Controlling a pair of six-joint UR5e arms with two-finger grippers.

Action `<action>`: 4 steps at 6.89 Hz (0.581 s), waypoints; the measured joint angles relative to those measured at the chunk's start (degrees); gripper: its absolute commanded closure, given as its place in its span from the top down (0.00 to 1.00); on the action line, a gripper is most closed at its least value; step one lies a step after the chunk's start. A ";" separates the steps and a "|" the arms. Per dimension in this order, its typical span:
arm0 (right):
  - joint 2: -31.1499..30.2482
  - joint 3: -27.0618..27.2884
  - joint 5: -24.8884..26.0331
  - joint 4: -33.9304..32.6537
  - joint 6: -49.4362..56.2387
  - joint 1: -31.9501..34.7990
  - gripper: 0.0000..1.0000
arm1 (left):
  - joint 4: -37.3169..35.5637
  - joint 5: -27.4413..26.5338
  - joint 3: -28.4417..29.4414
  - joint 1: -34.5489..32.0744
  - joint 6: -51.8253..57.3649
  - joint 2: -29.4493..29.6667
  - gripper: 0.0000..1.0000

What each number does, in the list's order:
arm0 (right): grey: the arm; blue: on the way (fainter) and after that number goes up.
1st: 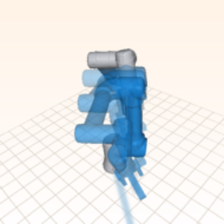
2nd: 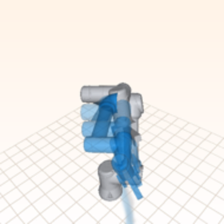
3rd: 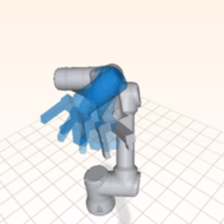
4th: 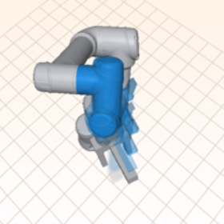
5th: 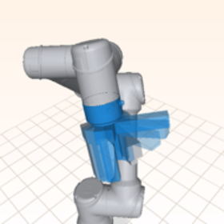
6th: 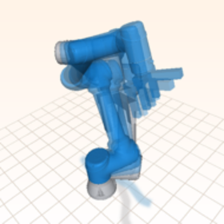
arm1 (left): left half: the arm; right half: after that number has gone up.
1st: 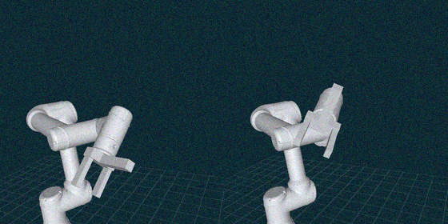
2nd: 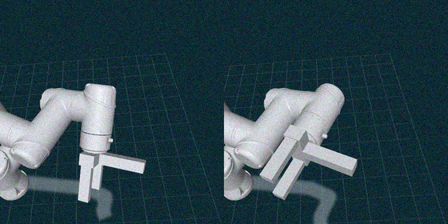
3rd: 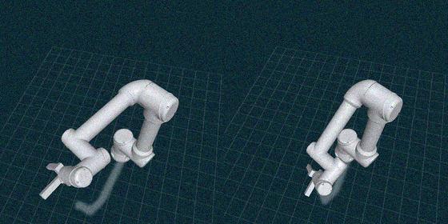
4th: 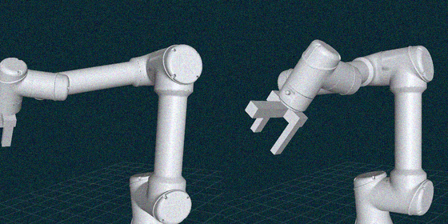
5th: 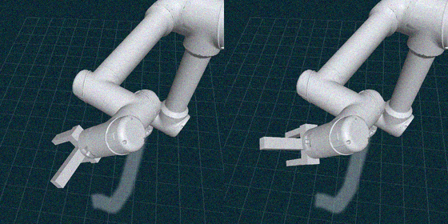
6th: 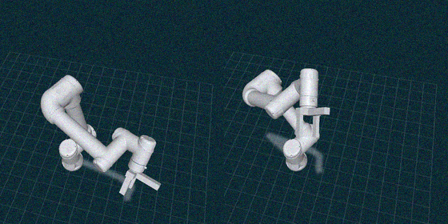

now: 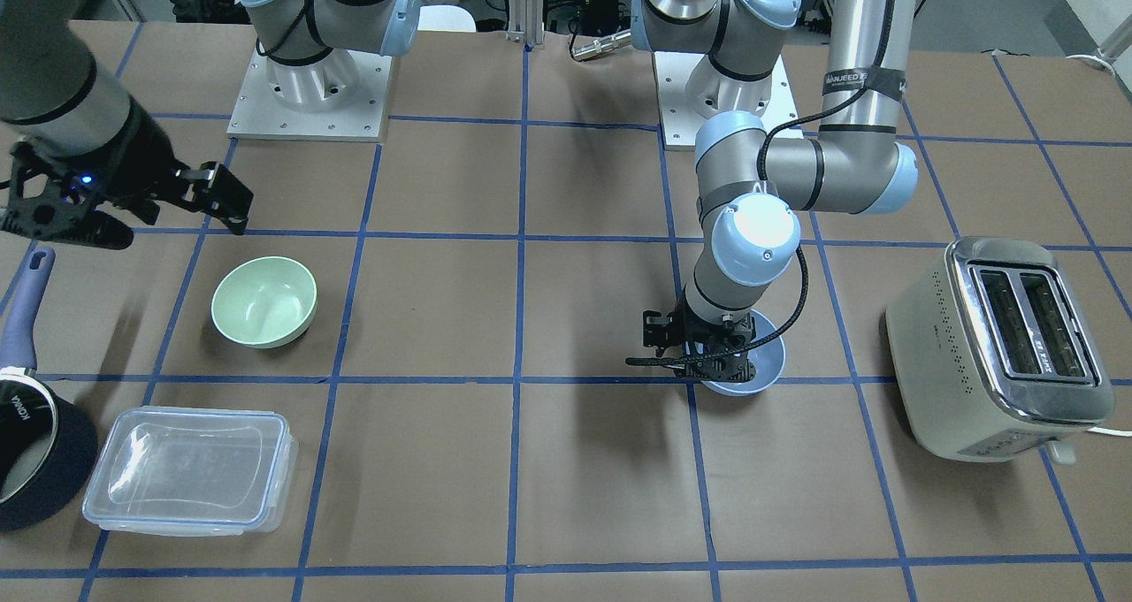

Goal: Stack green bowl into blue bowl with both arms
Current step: 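Carry blue bowl toward table center while right gripper grasps pale green bowl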

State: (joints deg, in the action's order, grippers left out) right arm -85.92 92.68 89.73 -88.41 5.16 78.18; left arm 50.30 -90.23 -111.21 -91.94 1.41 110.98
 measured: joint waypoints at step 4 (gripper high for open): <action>5.45 4.21 0.11 -6.31 9.42 -6.22 1.00 | 0.57 -0.29 5.24 -5.70 -5.64 -0.82 0.00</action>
State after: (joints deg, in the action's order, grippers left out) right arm -80.47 96.89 89.84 -94.73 14.59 71.95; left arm 50.87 -90.53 -105.97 -97.64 -4.23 110.16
